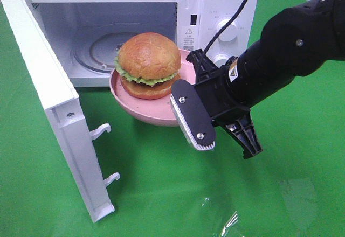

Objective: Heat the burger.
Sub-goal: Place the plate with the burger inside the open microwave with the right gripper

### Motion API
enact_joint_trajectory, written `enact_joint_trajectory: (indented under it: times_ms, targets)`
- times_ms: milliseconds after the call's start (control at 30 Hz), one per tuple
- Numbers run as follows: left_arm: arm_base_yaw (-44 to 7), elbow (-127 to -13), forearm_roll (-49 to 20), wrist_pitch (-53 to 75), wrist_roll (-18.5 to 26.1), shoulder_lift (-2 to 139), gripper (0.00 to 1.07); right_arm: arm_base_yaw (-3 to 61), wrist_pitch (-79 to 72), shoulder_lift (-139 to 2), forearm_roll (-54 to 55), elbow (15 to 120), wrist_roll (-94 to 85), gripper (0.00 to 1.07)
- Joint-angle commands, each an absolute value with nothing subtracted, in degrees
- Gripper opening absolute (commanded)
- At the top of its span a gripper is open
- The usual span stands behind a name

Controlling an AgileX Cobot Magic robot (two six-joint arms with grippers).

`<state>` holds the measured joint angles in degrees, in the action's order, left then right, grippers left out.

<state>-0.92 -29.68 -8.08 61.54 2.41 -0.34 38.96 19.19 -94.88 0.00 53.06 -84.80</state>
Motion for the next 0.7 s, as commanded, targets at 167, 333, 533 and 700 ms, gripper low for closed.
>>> enact_joint_trajectory:
  times_ms: [167, 333, 533, 700]
  targets:
    - [-1.09, -29.51, -8.31, 61.13, 2.12, -1.20, 0.99, 40.16, 15.87, -96.14, 0.00, 56.15, -85.26, 0.00]
    - [-1.09, -29.51, -8.31, 61.13, 2.12, -1.20, 0.99, 40.51, 17.07, -98.95, 0.00, 59.53, -84.86, 0.00]
    - [-1.09, -29.51, -8.31, 61.13, 2.12, -1.20, 0.99, 40.51, 19.31, -101.93, 0.00, 64.00, -84.22, 0.00]
    - [-1.09, -29.51, -8.31, 61.13, 2.12, -1.20, 0.99, 40.51, 20.23, -104.11, 0.00, 66.81, -83.37, 0.00]
